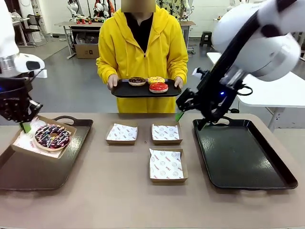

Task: Individually package the donuts and arrange them on the tray.
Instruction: Place the picked Paper togo box on the Handle tray while simultaneously picking up another Paper togo box from the table with the other hand.

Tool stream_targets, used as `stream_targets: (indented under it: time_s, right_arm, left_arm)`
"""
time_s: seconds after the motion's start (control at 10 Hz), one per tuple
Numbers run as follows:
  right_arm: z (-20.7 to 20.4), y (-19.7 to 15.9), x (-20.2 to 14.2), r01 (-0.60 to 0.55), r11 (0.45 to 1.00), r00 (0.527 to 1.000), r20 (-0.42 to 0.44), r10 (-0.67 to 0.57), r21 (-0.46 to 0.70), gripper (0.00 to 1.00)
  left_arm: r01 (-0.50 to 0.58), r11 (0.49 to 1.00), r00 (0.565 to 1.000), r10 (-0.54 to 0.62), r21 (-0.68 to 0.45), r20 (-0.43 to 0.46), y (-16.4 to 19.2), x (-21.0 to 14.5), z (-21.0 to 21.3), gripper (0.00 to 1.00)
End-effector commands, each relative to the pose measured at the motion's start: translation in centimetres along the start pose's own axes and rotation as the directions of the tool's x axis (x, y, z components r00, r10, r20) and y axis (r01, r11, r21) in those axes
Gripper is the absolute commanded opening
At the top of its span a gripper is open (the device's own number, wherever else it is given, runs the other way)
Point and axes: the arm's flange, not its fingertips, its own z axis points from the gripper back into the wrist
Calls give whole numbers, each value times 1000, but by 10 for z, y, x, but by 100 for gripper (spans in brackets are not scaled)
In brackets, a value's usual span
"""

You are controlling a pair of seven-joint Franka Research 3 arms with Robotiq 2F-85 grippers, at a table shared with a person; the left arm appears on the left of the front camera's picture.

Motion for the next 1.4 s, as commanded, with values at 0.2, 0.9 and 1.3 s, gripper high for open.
stream_targets:
  time_s: [0.2, 0.9, 1.3]
  right_arm:
    - [-11, 6, 0, -12, 1000, 1000, -13, 12, -19, 100]
    - [-28, 12, -9, 25, 994, 1000, -11, -26, -110, 100]
    - [-85, 46, -33, 42, 941, 999, 14, -39, -335, 100]
  left_arm:
    - [-16, 1000, 1000, 16, -4, -10, 8, -1, -8, 1]
    - [2, 1000, 1000, -2, 6, 16, 8, 5, -19, 1]
    - [35, 998, 999, -37, 60, 27, 12, 13, -48, 1]
